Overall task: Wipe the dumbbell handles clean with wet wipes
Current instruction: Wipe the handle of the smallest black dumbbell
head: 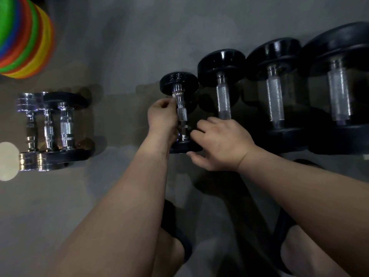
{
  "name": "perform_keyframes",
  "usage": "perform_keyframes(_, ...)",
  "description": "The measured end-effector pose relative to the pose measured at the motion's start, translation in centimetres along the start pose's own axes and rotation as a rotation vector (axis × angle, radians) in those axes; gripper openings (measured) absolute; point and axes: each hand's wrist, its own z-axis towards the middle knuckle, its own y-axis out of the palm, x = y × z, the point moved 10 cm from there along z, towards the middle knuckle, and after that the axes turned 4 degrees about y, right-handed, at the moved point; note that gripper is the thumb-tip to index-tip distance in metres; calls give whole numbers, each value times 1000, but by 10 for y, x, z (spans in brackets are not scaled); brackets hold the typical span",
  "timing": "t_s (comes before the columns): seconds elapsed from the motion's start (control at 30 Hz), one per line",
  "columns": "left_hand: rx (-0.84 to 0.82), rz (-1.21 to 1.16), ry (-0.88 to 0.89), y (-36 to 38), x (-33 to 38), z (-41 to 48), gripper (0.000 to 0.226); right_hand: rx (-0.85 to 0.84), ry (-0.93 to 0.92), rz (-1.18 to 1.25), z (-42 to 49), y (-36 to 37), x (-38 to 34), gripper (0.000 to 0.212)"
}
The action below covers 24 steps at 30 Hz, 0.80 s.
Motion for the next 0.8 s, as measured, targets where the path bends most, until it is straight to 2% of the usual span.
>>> perform_keyframes(0.1,13,130,164,-5,18,-4,18,-16,12,8,0,1,2,38)
perform_keyframes(0.27,-145,506,473,2,48,-19,14,-59,42,31,0,1,2,42)
perform_keyframes(0.33,-181,621,555,4,52,-25,23,-81,51,35,0,2,4,47)
perform_keyframes(0.43,-122,628,559,-1,57,-22,25,-106,95,66,0,-3,9,49)
perform_keyframes(0.53,-54,563,505,-9,60,-16,14,-166,219,179,4,3,21,31)
perform_keyframes(0.6,-76,473,416,-10,55,-12,11,-206,348,320,10,9,32,18)
perform_keyframes(0.7,-141,364,381,-9,53,-16,7,-97,463,440,30,3,44,8)
perform_keyframes(0.8,-42,316,331,-29,51,-18,14,45,543,420,53,-1,49,10)
